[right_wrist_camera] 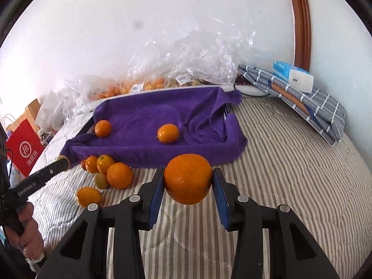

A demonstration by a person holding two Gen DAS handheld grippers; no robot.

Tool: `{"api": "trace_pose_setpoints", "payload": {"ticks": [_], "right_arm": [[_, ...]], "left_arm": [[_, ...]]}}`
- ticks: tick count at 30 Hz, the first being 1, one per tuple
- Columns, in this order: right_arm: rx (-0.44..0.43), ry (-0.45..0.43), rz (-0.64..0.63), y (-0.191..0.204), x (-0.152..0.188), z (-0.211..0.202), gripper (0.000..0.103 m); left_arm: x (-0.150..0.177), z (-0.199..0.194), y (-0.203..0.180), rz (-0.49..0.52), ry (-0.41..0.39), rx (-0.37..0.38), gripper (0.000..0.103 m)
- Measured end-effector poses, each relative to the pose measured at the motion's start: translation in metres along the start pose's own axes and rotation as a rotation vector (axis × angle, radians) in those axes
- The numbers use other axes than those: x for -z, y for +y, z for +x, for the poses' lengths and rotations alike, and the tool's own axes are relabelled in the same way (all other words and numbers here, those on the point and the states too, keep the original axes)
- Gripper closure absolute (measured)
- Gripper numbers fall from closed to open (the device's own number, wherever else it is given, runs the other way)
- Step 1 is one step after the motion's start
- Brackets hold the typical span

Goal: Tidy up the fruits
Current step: 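Grasp a small kiwi with the left tool while the right tool holds the orange, then carry the kiwi and orange over the towel while the right tool opens to drop the orange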

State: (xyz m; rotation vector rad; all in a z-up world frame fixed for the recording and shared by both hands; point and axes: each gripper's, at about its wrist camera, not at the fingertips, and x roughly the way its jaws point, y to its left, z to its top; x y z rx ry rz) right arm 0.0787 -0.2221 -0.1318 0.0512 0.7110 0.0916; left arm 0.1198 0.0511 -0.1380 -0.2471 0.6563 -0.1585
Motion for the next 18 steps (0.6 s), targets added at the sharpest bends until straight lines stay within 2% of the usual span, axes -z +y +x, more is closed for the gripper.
{"api": "trace_pose_setpoints", "payload": {"ticks": [2,5,10,18], "right_arm": [[0.001,-0.018,-0.011,0.002,-0.006,-0.003,0.062],[-0.002,-0.039,-0.025,0.005,-0.017,-0.003,0.062],[-0.024,-0.06,-0.03,0.008,-0.034,0.003,0.062],[-0.025,-0.08,-0.024,0.005,-0.061,0.027,0.062]], "left_arm": [[-0.005,-0.002,0.003,-0.012,-0.006,-0.036,0.077],[-0.016,-0.007,0.013,-0.06,-0.004,-0.026,0.077],[-0.044,-0.013,0.014,-0.033,-0.038,-0.067,0.077],[-0.07,0.017,0.015,-0.057,-0.02,-0.033,0.077]]}}
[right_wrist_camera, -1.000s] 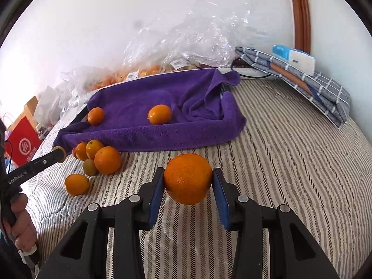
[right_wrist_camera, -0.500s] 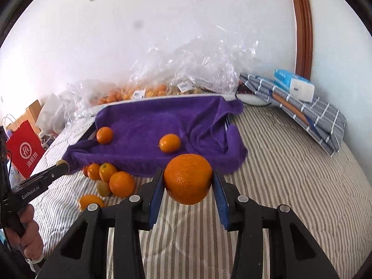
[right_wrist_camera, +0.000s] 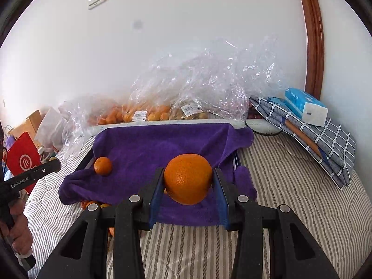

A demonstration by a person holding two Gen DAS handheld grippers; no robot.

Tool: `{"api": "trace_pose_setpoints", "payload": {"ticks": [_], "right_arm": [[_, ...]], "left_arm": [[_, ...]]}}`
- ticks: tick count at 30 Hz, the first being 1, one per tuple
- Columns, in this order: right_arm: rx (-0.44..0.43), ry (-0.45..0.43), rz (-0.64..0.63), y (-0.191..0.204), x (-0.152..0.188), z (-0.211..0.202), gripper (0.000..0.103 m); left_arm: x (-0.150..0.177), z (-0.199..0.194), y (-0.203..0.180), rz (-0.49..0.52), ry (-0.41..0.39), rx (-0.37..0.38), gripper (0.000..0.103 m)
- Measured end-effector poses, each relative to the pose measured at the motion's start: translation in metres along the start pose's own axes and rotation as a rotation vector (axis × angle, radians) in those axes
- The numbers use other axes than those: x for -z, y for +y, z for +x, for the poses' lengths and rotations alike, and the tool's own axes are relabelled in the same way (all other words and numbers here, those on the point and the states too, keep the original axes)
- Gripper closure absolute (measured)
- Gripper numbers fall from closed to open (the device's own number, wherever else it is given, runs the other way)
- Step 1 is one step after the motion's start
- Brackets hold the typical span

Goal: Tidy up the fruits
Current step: 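Carry the kiwi and orange over the towel while the right tool opens to drop the orange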

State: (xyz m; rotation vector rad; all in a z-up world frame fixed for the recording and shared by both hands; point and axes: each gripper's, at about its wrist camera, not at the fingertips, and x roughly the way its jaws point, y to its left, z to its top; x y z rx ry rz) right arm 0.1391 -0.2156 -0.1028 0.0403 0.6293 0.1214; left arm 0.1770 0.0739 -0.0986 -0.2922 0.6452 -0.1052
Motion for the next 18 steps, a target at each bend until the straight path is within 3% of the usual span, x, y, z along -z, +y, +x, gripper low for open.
{"api": "trace_pose_setpoints", "payload": {"ticks": [12,18], "right_arm": [[0.017,0.092,0.041,-0.019,0.014,0.062,0.062],[0.01,0.1,0.054,-0.021,0.016,0.067,0.062]], "left_arm": [[0.008,0.059,-0.009,0.014,0.056,0.013,0.077],[0.012,0.067,-0.009,0.005,0.088,0.039,0.077]]}}
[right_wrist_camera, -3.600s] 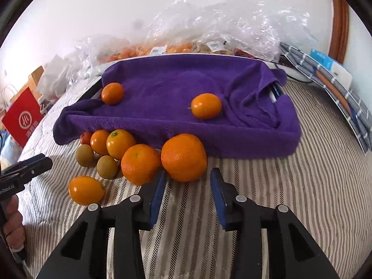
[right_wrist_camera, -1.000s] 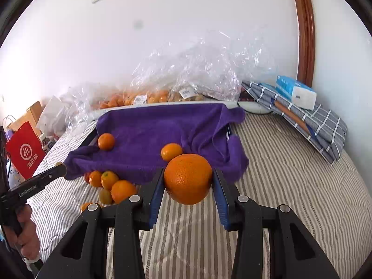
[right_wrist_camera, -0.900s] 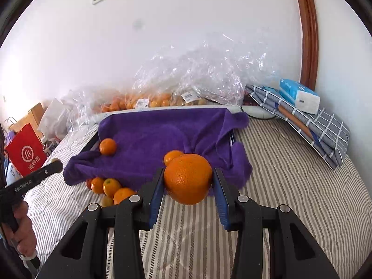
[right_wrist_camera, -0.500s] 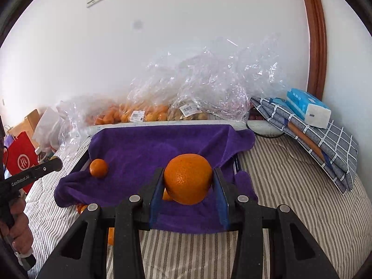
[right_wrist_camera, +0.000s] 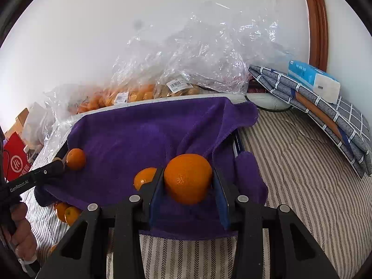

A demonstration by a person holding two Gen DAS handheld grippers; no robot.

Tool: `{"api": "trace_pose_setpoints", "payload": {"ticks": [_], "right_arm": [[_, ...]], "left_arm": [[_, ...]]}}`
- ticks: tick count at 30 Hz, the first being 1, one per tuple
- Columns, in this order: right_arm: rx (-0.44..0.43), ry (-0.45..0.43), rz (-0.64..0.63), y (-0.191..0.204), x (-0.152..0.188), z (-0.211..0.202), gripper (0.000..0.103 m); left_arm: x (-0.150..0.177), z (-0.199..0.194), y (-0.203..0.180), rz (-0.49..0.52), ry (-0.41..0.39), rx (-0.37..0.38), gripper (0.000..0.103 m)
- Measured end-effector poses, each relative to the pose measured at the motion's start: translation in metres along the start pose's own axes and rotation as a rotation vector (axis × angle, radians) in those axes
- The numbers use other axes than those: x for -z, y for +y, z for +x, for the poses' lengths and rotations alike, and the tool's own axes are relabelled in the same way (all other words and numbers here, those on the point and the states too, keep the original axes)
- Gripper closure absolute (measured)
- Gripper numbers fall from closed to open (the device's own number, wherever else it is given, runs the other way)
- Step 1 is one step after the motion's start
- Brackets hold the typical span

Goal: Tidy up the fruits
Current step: 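Carry the kiwi and orange over the towel while the right tool opens to drop the orange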

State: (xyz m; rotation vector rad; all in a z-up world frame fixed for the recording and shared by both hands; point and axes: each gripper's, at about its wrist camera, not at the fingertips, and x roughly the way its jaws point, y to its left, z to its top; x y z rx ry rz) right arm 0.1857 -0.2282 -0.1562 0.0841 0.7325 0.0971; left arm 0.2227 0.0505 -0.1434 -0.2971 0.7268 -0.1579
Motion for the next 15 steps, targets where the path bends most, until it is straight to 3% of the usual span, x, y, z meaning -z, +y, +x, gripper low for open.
{"api": "trace_pose_setpoints", "payload": {"ticks": [15], "right_arm": [[-0.005,0.046,-0.008,0.001,0.002,0.013,0.062]], "left_arm": [[0.002,0.004,-0.006,0.026,-0.008,-0.038,0.077]]}}
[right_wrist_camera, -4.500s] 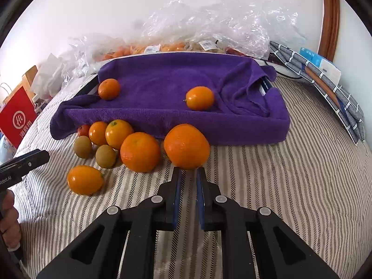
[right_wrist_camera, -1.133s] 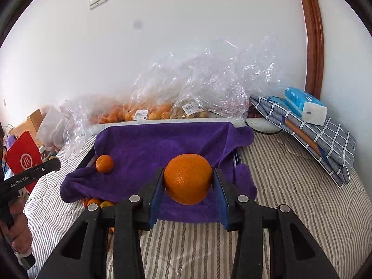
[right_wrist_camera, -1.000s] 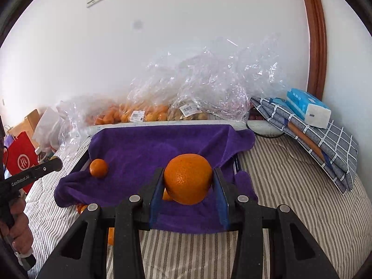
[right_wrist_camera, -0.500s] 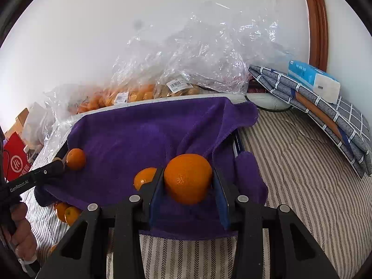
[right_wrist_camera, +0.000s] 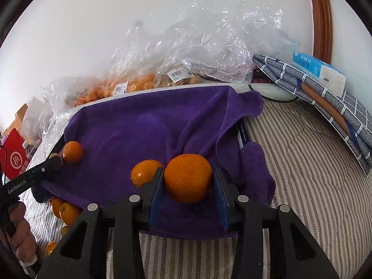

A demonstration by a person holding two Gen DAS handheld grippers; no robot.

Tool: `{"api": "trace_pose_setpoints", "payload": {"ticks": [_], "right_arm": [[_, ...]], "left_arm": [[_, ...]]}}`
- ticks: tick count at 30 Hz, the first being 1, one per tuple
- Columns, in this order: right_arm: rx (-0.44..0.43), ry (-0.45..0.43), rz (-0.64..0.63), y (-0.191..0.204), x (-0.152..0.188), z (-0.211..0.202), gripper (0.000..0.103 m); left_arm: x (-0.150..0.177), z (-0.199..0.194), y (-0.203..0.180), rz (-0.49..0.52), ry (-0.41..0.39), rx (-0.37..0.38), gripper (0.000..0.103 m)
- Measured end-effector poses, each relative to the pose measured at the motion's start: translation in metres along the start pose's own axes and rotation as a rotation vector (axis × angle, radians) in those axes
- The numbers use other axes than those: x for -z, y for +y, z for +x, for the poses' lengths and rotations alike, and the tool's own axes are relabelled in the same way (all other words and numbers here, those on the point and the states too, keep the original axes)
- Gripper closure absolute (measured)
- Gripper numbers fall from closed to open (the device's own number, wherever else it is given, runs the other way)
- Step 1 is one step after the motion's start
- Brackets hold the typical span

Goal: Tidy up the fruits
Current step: 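Carry the kiwi and orange over the towel while the right tool opens to drop the orange, then open the left tool to set the kiwi on the towel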

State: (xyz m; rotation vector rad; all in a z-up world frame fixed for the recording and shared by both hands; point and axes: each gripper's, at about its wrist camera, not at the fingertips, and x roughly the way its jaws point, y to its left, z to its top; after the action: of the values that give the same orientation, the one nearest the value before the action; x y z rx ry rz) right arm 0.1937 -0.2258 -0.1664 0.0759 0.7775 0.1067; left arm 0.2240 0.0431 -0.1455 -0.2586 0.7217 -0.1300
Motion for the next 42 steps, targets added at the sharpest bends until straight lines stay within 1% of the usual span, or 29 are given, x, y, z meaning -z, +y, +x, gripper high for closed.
{"api": "trace_pose_setpoints", "payload": {"ticks": [4,7,10,11,12,14,15,16,19,24,26,28,30,32,35,37,39,42], "right_arm": [[0.004,-0.003,-0.013,0.002,0.0,-0.001,0.062],[0.0,-0.033,-0.026,0.005,0.001,-0.007,0.061],[-0.002,-0.05,-0.042,0.009,0.001,-0.01,0.05],[-0.001,-0.053,-0.045,0.01,0.001,-0.011,0.045],[-0.001,-0.056,-0.047,0.011,0.001,-0.012,0.042],[0.004,-0.071,-0.053,0.012,0.001,-0.015,0.041],[0.007,-0.078,-0.054,0.013,0.002,-0.016,0.037],[0.009,-0.082,-0.055,0.014,0.002,-0.016,0.035],[0.015,-0.092,-0.065,0.016,0.003,-0.018,0.034],[0.021,-0.129,-0.047,0.013,0.004,-0.025,0.034],[0.012,-0.147,-0.041,0.011,0.005,-0.029,0.034],[0.002,-0.166,-0.043,0.011,0.005,-0.033,0.034],[0.016,-0.176,-0.052,0.013,0.005,-0.036,0.034],[0.053,-0.184,-0.049,0.014,0.003,-0.042,0.034],[0.06,-0.205,-0.003,0.013,0.002,-0.055,0.034],[0.068,-0.201,0.003,0.015,0.002,-0.063,0.034],[0.098,-0.176,-0.006,0.019,0.002,-0.069,0.035],[0.093,-0.15,-0.008,0.024,0.008,-0.08,0.035]], "left_arm": [[0.001,0.001,-0.004,0.014,0.006,0.004,0.077],[0.002,0.001,-0.009,0.034,0.005,-0.002,0.077],[0.003,0.001,-0.012,0.063,0.003,-0.016,0.077],[0.003,0.001,-0.013,0.069,0.007,-0.015,0.077],[0.003,0.001,-0.013,0.073,0.007,-0.012,0.077],[0.003,0.001,-0.015,0.078,0.008,-0.015,0.077],[0.003,0.001,-0.015,0.077,0.009,-0.014,0.077],[0.003,0.001,-0.015,0.076,0.011,-0.014,0.077],[0.003,0.002,-0.014,0.072,0.017,-0.012,0.077],[0.002,-0.004,-0.012,0.058,-0.001,-0.002,0.072],[0.001,-0.006,-0.012,0.058,-0.007,-0.001,0.069],[0.001,-0.008,-0.013,0.06,-0.012,-0.001,0.069],[0.0,-0.011,-0.014,0.061,-0.017,0.004,0.068],[-0.001,-0.014,-0.015,0.066,-0.02,0.012,0.068],[-0.002,-0.018,-0.014,0.06,-0.031,0.018,0.068],[-0.003,-0.02,-0.013,0.049,-0.029,0.024,0.068],[-0.002,-0.023,-0.013,0.05,-0.032,0.018,0.068],[0.0,-0.033,-0.012,0.061,-0.059,0.003,0.068]]}}
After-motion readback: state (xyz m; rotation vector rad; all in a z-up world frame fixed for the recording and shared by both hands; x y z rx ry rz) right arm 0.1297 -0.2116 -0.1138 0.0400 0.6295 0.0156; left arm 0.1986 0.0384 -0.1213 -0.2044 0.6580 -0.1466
